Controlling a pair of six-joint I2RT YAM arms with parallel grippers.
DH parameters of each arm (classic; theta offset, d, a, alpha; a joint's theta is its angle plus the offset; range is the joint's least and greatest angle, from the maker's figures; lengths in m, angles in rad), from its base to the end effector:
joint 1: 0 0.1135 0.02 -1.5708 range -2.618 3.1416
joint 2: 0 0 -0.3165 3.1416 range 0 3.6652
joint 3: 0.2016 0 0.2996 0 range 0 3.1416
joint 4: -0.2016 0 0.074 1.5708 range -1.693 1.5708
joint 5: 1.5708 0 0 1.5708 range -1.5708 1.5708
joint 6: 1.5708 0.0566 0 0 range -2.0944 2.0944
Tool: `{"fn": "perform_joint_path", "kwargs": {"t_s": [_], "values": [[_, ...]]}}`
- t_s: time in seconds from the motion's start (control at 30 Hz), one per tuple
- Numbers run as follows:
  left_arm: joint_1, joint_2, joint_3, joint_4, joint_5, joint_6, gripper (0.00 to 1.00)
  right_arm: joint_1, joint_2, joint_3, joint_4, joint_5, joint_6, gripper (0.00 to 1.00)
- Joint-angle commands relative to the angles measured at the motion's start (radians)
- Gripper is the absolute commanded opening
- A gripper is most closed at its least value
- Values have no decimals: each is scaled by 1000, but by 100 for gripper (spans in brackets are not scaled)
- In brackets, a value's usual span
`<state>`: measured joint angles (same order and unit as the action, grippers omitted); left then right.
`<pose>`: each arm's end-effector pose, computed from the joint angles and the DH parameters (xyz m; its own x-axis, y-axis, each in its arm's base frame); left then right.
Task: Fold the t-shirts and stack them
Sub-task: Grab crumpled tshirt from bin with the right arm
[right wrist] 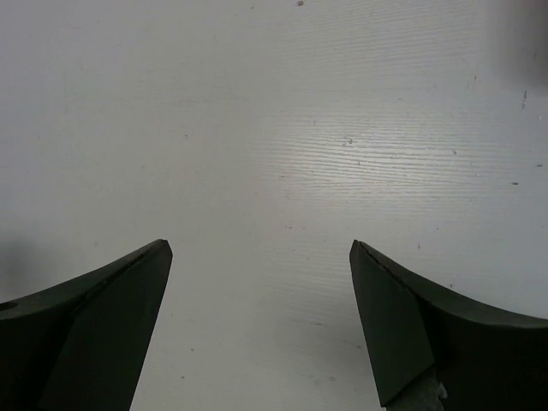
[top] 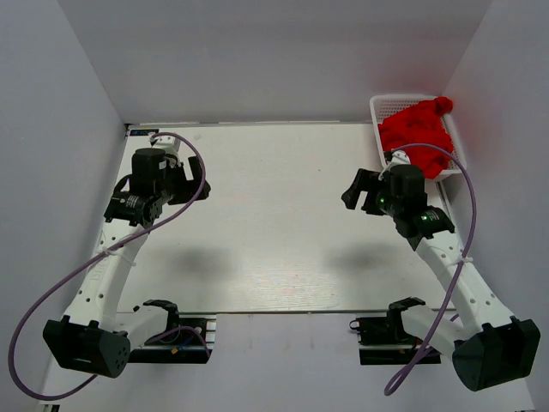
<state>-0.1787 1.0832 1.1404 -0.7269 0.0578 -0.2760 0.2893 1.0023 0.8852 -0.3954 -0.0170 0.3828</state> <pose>0.2589 -0.0501 0.3888 -0.6482 -0.1594 -0.7446 0.0472 0.9676 -0.2481 0.2508 0.0757 0.3415 -0.5478 0.2266 -0.8053 -0.1022 0.9373 0.3333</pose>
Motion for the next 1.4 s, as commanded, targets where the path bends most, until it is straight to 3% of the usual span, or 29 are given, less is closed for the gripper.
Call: {"fn": "perform_joint_path", "kwargs": {"t_s": [0.0, 0.33, 0.43, 0.53, 0.63, 0.7, 0.87, 1.0, 1.1, 1.37], "values": [[1, -9, -2, -6, -9, -6, 100, 2, -25, -6, 47, -35, -18, 90], [1, 9, 25, -29, -39, -19, 100, -2, -74, -78, 174, 111, 30, 90], [1, 9, 1, -29, -39, -19, 100, -2, -7, -31, 107, 198, 67, 90], [1, 9, -21, 3, 0, -19, 100, 1, 87, 21, 79, 178, 48, 90], [1, 21, -12, 17, 11, -19, 100, -4, 175, 96, 93, 279, 53, 90], [1, 34, -2, 5, 11, -19, 100, -18, 223, 164, 66, 438, 51, 90], [1, 67, 7, 4, -12, -19, 100, -61, 431, 451, -63, 606, 8, 90], [1, 112, 18, 40, -12, 20, 100, -151, 617, 760, -198, 601, -41, 90], [1, 158, 45, 40, -23, 20, 100, -197, 700, 883, -278, 583, -76, 90], [1, 242, 90, 49, -23, 20, 100, -320, 817, 896, -183, 363, -188, 90]]}}
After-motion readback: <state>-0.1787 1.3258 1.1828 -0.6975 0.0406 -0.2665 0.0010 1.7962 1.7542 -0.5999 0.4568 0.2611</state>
